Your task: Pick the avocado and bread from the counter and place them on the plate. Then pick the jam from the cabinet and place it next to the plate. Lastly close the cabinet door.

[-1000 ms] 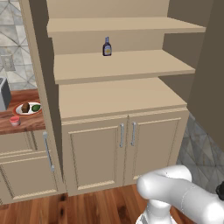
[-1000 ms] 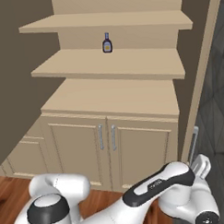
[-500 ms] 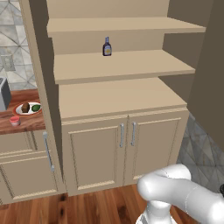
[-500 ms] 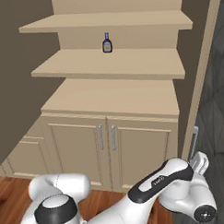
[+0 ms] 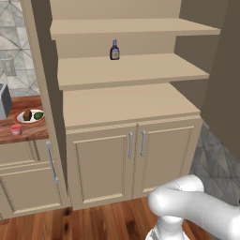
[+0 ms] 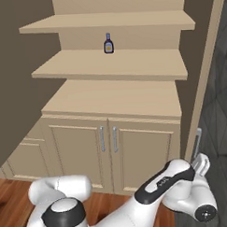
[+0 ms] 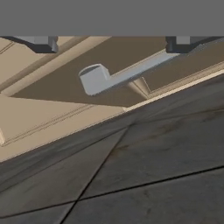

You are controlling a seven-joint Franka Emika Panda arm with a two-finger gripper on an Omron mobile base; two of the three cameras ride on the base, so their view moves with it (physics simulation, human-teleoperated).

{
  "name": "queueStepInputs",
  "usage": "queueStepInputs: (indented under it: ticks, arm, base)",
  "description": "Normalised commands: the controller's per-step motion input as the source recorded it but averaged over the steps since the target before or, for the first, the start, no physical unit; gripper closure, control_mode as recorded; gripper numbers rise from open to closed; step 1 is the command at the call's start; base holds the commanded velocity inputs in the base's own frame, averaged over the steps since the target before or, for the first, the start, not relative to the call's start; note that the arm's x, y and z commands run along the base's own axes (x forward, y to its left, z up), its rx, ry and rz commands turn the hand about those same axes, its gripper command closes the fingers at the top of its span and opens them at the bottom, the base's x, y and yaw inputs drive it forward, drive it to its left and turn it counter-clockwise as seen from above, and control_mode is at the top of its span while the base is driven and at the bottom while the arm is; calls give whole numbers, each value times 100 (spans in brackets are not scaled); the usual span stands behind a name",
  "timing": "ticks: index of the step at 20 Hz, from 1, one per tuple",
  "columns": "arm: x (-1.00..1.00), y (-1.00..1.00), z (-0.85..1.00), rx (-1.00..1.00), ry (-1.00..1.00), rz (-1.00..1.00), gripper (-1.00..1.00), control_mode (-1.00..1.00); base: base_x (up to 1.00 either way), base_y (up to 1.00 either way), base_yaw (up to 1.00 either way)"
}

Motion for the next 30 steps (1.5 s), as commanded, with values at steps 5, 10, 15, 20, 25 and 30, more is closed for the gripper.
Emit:
queueStepInputs:
  ticks: [5, 10, 15, 20, 25, 30]
  arm:
    - [8, 0, -11, 0, 0, 0, -100, -100]
    - [1, 2, -5, 0, 0, 0, -100, -100]
    - [18, 56, -9, -2, 13, 0, -100, -100]
    - [61, 99, -1, -13, 27, 5, -100, -100]
    - [96, 100, 0, -16, 31, 8, -100, -100]
    - [97, 100, 0, -16, 21, 7, -100, -100]
  base:
    - [0, 0, 0]
    - [0, 0, 0]
    - [0, 0, 0]
    - [0, 0, 0]
    - [0, 0, 0]
    - [0, 0, 0]
